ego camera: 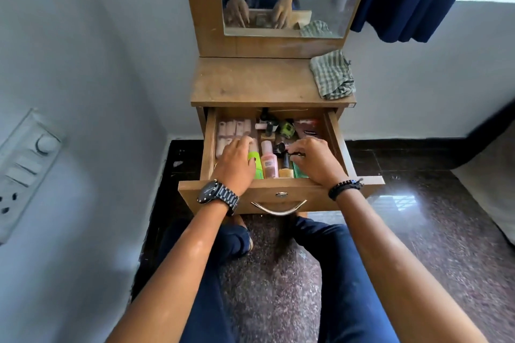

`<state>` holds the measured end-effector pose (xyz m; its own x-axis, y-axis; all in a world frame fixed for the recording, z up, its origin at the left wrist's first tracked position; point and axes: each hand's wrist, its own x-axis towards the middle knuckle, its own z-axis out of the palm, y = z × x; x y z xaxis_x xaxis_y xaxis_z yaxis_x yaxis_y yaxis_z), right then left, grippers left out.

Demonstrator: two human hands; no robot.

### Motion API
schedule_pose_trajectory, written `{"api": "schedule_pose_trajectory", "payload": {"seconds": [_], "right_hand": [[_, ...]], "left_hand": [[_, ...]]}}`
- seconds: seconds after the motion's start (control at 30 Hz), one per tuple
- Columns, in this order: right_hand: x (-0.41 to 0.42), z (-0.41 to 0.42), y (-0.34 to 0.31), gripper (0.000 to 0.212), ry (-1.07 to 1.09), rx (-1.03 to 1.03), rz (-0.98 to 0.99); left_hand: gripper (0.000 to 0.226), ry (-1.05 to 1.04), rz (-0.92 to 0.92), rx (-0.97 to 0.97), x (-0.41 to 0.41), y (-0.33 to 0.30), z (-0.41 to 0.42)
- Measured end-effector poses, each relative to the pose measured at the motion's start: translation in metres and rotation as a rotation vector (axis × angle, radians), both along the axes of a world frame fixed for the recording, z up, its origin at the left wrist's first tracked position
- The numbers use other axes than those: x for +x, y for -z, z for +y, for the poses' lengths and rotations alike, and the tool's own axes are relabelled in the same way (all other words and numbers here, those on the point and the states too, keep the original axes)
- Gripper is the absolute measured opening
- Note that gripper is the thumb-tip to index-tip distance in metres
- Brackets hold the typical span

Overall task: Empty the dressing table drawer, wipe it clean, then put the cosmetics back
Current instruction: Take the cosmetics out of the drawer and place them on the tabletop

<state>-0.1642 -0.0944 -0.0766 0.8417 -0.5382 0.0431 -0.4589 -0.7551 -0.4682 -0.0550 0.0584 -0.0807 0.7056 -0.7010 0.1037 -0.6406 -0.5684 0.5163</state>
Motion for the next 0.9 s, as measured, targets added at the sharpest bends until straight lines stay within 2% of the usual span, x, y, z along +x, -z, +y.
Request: {"api": "schedule_pose_trajectory", "payload": {"seconds": [0.13, 0.33, 0.57, 0.73, 0.9], "right_hand": [[-0.007, 0.000, 0.008, 0.018, 0.023, 0.103, 0.061], [-0.026, 0.013, 0.010, 0.023, 0.008, 0.110, 0.097], [-0.032, 0.020, 0.015, 0.029, -0.005, 0.105, 0.153], [-0.030, 0.014, 0.007, 0.027, -0.055, 0.156, 0.193], [-0.009, -0.005, 0.002, 0.027, -0.041, 0.202, 0.150]], "left_hand": [[0.044, -0.014, 0.043, 0.041, -0.005, 0.004, 0.005], [0.039, 0.009, 0.124, 0.069, -0.024, 0.004, 0.019], [0.039, 0.001, 0.137, 0.087, -0.031, 0.003, 0.026], [0.048, 0.120, 0.203, 0.288, -0.019, -0.009, 0.011], [0.048, 0.224, 0.226, 0.232, 0.011, -0.038, -0.029]]}}
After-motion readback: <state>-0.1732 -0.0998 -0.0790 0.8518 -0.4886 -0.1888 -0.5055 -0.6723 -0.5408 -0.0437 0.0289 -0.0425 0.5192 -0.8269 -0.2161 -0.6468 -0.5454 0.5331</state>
